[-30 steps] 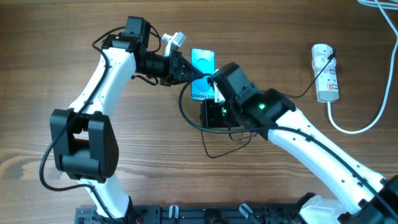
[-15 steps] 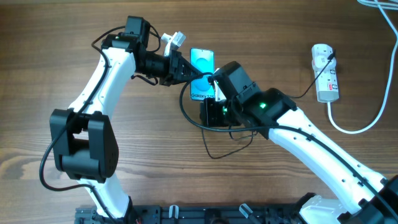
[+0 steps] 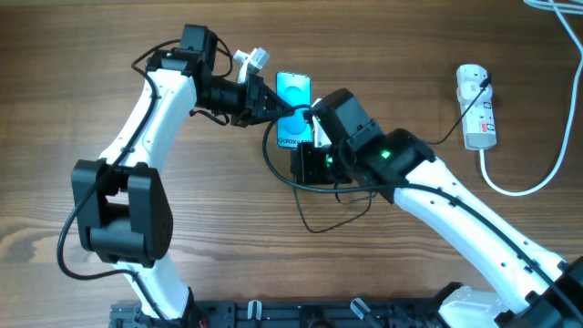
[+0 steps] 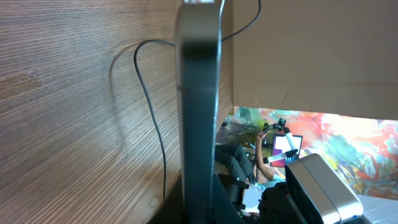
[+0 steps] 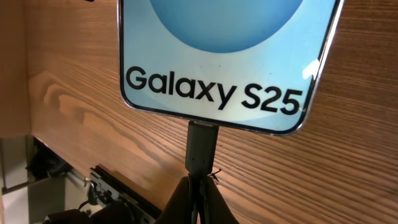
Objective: Plug charger to phone and switch on socket
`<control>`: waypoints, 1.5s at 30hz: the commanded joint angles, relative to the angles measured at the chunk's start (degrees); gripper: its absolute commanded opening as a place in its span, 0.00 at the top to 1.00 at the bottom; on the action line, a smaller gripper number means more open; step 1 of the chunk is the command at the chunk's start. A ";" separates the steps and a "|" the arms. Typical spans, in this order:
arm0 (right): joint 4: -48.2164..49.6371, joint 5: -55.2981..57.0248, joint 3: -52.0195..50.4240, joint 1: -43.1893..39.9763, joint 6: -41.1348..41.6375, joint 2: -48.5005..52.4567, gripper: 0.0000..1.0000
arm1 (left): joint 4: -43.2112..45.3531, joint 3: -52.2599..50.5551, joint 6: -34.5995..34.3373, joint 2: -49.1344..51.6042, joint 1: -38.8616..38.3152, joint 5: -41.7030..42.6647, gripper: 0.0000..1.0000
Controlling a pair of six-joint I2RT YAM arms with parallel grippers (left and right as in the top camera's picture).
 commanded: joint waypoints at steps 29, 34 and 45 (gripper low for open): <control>6.62 5.40 1.20 -1.86 -1.49 -0.22 0.69 | -4.76 0.00 2.56 -1.88 -1.07 4.96 0.96; 5.70 1.90 1.20 -1.86 -2.25 -0.28 0.66 | -4.72 0.00 2.32 -1.88 -0.92 3.85 0.96; -6.75 5.22 1.18 -1.86 1.95 -0.26 0.00 | -3.50 0.00 -9.70 -1.88 1.05 -16.70 0.96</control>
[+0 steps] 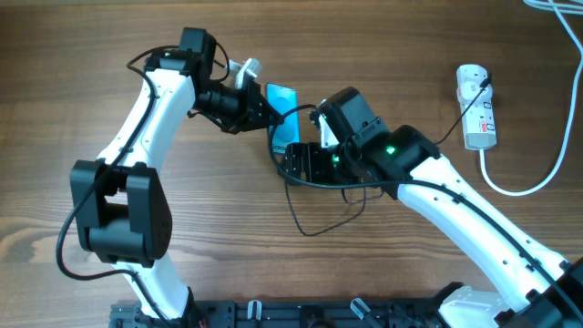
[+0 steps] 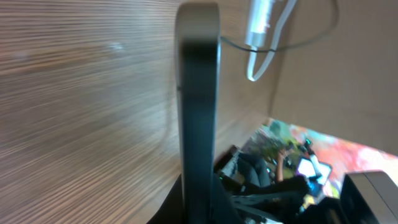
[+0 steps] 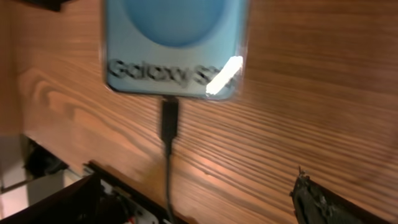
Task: Plug charger to phone and switch on socket
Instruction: 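Open the right gripper and move it away from the plugged phone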
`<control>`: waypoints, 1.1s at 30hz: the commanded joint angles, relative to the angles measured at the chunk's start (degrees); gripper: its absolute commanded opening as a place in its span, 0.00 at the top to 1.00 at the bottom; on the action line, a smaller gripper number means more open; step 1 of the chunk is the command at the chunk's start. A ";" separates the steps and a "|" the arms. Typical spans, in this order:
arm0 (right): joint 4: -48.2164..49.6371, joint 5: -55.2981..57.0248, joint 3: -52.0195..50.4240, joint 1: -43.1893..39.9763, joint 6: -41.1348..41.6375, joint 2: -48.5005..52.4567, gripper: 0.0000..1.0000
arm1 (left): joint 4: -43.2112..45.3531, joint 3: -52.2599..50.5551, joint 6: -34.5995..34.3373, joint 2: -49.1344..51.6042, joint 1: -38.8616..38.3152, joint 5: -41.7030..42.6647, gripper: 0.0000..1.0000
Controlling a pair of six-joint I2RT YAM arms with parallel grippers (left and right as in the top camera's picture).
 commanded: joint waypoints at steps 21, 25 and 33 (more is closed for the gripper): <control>-14.08 19.82 0.76 -11.02 -0.85 -0.17 0.00 | -0.26 -0.15 3.67 -1.88 -7.54 0.28 0.95; -14.95 16.79 0.76 -14.73 -2.75 -0.17 0.00 | -0.15 -0.17 3.63 -1.88 -7.74 -2.01 0.95; -15.85 16.81 0.74 -15.72 -2.73 -0.17 0.00 | -0.26 -0.17 -3.30 -0.55 -7.74 -17.77 0.96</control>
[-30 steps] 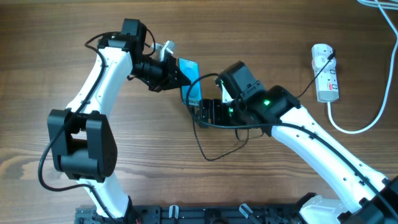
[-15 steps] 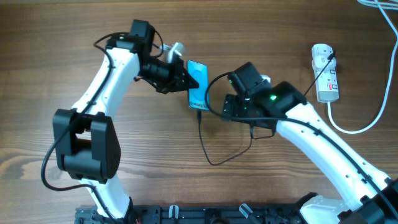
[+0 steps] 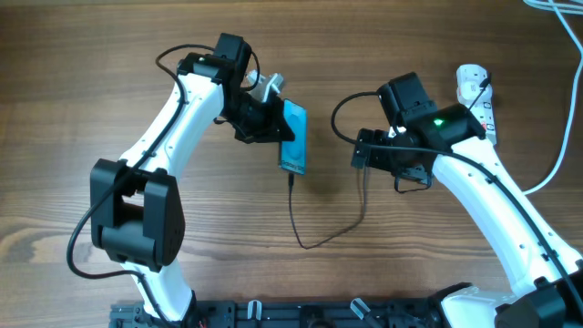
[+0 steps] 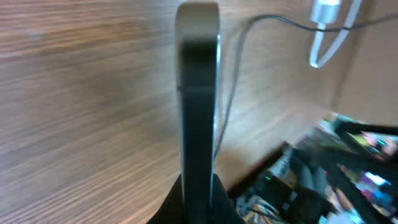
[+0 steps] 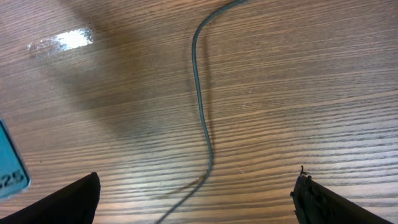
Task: Plug charger to phone and switch on socket
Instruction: 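Open the right gripper and move it away from the plugged phone, then lower the phone flat onto the table with the left gripper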
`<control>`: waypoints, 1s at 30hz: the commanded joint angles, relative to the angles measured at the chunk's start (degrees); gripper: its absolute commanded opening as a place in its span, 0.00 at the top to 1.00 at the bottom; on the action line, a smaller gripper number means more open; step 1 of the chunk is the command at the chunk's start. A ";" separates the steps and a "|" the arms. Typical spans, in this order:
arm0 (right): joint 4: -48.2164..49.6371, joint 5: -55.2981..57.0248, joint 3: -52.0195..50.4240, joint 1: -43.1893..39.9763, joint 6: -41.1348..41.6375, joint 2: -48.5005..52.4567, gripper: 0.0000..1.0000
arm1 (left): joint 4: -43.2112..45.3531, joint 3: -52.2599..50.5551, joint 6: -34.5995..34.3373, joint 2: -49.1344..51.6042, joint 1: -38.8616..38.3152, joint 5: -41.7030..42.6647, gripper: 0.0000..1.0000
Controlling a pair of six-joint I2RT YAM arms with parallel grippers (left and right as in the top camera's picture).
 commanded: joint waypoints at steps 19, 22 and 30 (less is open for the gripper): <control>6.14 -6.62 -6.36 -0.11 -0.96 -0.13 0.00 | 4.07 -0.15 -1.84 9.88 -0.39 1.86 0.95; 6.86 -7.41 -6.36 -0.11 -0.94 -0.13 0.00 | 4.98 -0.15 -0.37 11.02 -1.20 1.86 0.95; 7.02 -7.37 -6.43 -0.11 -0.98 -0.13 0.00 | 8.35 -0.15 2.34 11.21 -2.19 2.34 0.95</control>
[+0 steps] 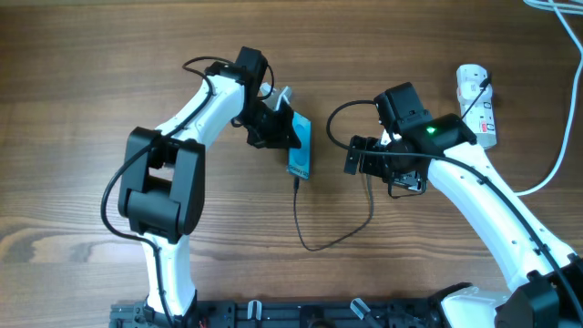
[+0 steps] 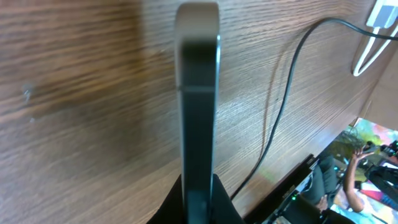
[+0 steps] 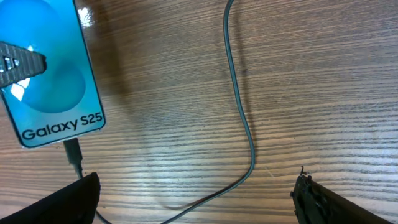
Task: Plug charger to phone and switch on socket
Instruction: 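Lower the phone flat onto the table with the left gripper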
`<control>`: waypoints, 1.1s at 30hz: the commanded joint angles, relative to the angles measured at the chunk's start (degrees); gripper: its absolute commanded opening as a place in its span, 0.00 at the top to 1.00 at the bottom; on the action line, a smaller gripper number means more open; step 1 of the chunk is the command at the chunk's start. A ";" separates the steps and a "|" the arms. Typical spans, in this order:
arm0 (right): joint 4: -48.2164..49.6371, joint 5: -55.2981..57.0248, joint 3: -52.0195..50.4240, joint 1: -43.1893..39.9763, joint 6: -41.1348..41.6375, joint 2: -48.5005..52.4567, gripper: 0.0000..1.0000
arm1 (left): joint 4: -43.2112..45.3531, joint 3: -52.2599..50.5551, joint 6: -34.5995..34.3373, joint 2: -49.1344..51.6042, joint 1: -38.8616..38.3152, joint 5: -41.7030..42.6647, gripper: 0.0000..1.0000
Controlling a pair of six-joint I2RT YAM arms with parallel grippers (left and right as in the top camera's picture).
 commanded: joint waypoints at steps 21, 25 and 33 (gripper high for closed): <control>1.29 -2.27 -0.44 -0.11 -0.90 -0.15 0.00 | 5.33 -4.31 1.79 0.72 -0.22 2.80 0.91; 1.25 -2.27 -0.44 -0.11 -0.92 -0.15 0.00 | 5.79 -5.22 1.79 0.90 -0.24 2.78 0.91; 1.27 -2.27 -0.44 -0.11 -0.92 -0.15 0.00 | 8.13 -8.04 1.79 0.90 -0.24 2.69 0.84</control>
